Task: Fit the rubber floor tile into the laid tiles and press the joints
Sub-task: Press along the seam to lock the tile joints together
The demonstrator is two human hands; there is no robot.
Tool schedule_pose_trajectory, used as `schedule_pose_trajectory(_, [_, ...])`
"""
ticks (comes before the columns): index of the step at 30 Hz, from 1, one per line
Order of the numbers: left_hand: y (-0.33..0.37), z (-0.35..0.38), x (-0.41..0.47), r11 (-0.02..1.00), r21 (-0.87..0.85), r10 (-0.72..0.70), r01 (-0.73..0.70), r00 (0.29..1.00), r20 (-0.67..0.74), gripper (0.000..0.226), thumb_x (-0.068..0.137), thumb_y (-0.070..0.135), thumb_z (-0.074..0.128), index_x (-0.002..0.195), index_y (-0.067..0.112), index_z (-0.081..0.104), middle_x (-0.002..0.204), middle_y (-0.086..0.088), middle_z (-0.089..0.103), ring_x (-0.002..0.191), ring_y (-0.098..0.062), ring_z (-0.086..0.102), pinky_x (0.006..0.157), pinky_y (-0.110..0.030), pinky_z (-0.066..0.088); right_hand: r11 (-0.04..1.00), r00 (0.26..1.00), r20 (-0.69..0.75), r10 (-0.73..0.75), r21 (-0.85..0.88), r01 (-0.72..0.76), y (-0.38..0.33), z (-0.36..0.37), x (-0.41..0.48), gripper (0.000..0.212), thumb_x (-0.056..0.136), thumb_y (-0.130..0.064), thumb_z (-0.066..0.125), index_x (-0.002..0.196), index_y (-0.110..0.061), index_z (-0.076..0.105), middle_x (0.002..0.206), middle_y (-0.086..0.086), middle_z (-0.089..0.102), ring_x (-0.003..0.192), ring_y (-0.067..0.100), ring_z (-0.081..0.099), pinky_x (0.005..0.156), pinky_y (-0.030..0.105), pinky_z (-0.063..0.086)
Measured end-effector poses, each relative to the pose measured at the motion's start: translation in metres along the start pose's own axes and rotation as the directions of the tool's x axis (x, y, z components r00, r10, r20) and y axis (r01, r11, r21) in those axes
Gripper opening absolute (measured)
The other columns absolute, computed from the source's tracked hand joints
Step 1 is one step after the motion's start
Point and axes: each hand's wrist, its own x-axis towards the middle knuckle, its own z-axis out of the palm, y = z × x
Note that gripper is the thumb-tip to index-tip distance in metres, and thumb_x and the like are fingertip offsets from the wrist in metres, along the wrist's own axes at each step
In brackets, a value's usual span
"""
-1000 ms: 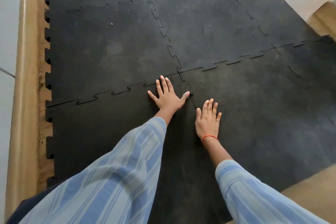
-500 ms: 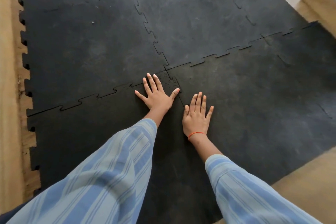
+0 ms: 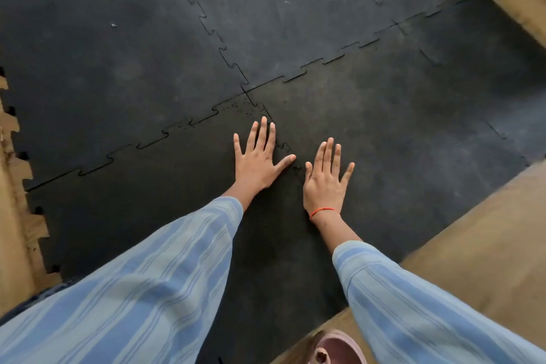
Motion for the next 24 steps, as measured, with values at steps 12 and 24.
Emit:
schedule_pose_trajectory(12, [0.015,-0.012,-0.012,0.998,-0.012,0.058,-0.057,0.988,0.145,0.113,0.075,0.089,0.023,0.153,0.019,-0.020,0.158,-0.006,-0.030,0.147,-0.023,-0.025,0.114,-0.060,-0.013,0.699,0.911,0.144,0.387,0.599,-0.392,0.093,-0.057,-0.048,0.059,0.100,-0.045,0.030,0.148,-0.012,0.030,0.156,0.005,0.031,0.145,0.021,0.023,0.122,0.040,0.005])
schedule_pose_trajectory(24, [0.044,0.000,-0.028,0.963,0.065,0.237,-0.261,0.938,0.252,0.138,0.056,0.098,0.034,0.152,0.016,-0.022,0.157,-0.009,-0.034,0.145,-0.026,-0.030,0.111,-0.064,-0.015,0.867,0.905,0.019,0.424,0.279,-0.412,0.086,-0.007,-0.126,0.067,0.092,-0.044,0.004,0.151,-0.015,0.022,0.160,0.000,0.016,0.149,0.017,0.009,0.121,0.039,0.002])
